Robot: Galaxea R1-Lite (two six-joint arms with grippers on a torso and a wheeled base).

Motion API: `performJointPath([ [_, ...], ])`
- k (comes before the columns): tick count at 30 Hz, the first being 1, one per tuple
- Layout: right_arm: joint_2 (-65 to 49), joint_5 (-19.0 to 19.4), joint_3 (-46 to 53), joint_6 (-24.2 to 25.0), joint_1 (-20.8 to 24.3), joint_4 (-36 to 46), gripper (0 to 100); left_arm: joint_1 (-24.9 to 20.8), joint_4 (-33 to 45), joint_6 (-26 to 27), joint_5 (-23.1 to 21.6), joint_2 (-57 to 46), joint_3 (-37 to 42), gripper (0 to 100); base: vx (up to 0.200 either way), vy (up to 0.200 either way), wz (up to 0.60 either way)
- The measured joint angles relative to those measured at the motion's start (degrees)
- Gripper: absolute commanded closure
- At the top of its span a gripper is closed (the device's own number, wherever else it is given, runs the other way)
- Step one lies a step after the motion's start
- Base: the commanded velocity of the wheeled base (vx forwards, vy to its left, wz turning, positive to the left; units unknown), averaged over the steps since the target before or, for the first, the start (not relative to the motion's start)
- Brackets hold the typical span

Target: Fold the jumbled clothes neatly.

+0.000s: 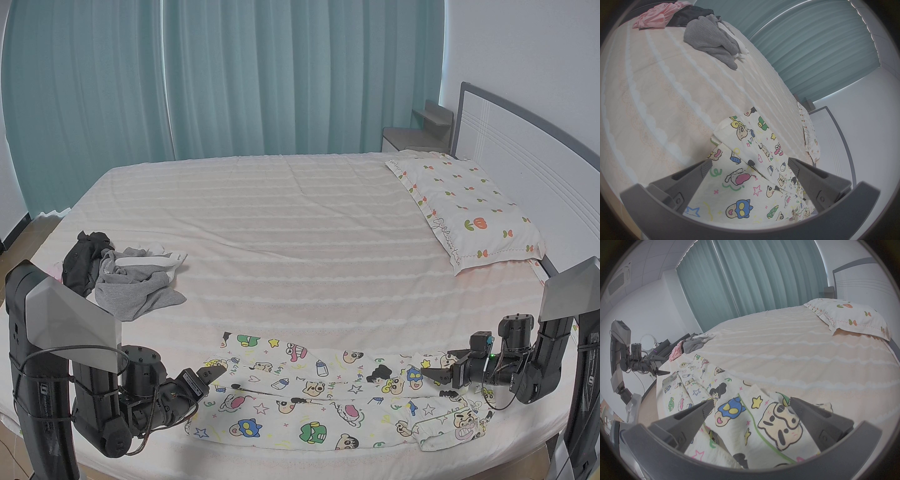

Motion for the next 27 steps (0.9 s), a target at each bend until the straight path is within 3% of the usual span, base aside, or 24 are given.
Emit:
performJointPath([
  [2,-0.2,0.0,0.4,-0.6,0.0,0.0,0,0.0,0.0,0.0,0.0,0.0,0.0,0,0.0,0.0,0.0],
  [3,-0.2,0.0,0.6,-0.9,-0.1,0.0,100,0.0,0.0,0.0,0.0,0.0,0.0,0,0.0,0.0,0.0],
  [27,-3.3,-0.1,3.3,-3.9,-0.8,-1.6,100,-0.1,0.0,0.0,0.0,0.0,0.0,0,0.0,0.0,0.0],
])
